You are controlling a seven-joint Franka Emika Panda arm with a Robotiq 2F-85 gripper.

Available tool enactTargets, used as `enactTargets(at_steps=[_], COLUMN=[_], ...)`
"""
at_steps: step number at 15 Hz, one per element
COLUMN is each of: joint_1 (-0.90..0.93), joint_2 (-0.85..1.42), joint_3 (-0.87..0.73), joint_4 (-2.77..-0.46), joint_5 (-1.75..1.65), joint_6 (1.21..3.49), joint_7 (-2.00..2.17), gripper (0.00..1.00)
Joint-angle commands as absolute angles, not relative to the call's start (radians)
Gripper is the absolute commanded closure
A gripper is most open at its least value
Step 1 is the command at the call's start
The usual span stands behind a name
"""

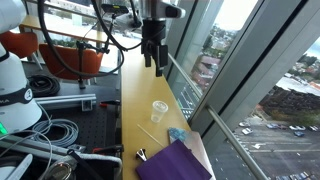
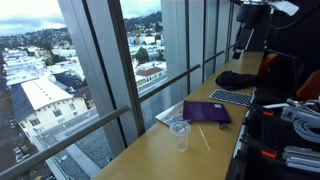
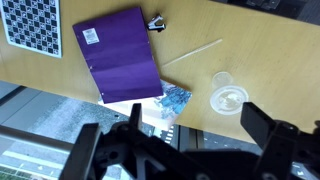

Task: Put the straw into the cup

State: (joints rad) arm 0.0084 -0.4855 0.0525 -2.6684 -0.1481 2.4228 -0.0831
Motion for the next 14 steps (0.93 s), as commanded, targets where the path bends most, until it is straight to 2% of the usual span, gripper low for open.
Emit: enactTargets(at_steps=[1, 7, 11, 14], joint_1=[0.007, -0.072, -0.088, -0.113], joint_2=[-0.402, -0.085, 0.153, 0.325], joint_3=[0.063, 0.084, 0.05, 0.098], joint_4=[-2.745, -2.766, -2.711, -2.627], joint_5=[-0.149, -0.159, -0.111, -0.009], joint_6=[2.588, 2.914, 3.099, 3.239], joint_7=[-0.012, 0.247, 0.377, 0.416], gripper=[0.0, 0.0, 0.0, 0.0])
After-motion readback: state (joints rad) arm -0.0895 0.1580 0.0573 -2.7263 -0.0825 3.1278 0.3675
